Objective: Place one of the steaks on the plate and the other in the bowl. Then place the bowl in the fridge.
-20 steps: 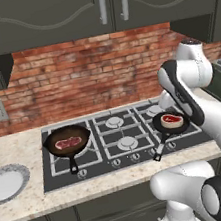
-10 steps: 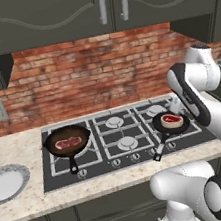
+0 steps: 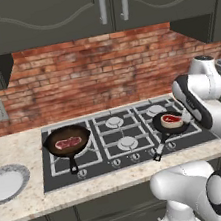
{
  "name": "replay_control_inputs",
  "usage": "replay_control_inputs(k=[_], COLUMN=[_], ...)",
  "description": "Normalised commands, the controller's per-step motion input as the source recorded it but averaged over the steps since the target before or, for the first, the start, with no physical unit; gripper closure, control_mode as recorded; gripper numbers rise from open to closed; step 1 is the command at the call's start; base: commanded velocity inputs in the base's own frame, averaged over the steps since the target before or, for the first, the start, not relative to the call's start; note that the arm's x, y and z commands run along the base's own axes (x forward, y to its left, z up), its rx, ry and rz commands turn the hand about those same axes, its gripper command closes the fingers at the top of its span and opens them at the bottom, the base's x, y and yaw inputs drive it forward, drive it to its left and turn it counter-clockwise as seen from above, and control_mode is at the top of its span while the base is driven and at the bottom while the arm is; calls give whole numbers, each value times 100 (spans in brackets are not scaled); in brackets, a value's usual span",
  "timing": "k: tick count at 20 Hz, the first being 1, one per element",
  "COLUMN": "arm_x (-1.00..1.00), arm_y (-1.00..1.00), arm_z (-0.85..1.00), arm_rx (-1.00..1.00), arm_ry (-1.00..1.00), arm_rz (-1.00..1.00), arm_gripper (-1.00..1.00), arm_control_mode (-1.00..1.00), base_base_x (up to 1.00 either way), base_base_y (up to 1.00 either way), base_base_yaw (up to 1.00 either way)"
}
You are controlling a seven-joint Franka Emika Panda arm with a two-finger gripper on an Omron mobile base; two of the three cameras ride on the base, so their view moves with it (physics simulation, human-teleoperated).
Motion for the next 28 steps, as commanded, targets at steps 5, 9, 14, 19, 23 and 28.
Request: replay_control_inputs(k=[5,9,14,19,23,28], arm_x=[22,38,52,42,36,33], arm_y=[-21,-24,-17,-9,-7,-9], arm_z=[-35,-18,-5,-11,-29,-39], arm_rx=[-8,-1,0,0,0,0], arm_ry=[0,0,0,0,0,0], arm_rz=[6,3,0,0,0,1], arm_gripper=[-100,-100,-100,-100,-100,-100], arm_control_mode=[-100,-100,-100,-100,-100,-100], base_base_x=[0,0,0,0,0,0], base_base_y=[0,0,0,0,0,0], base_base_yaw=[0,0,0,0,0,0])
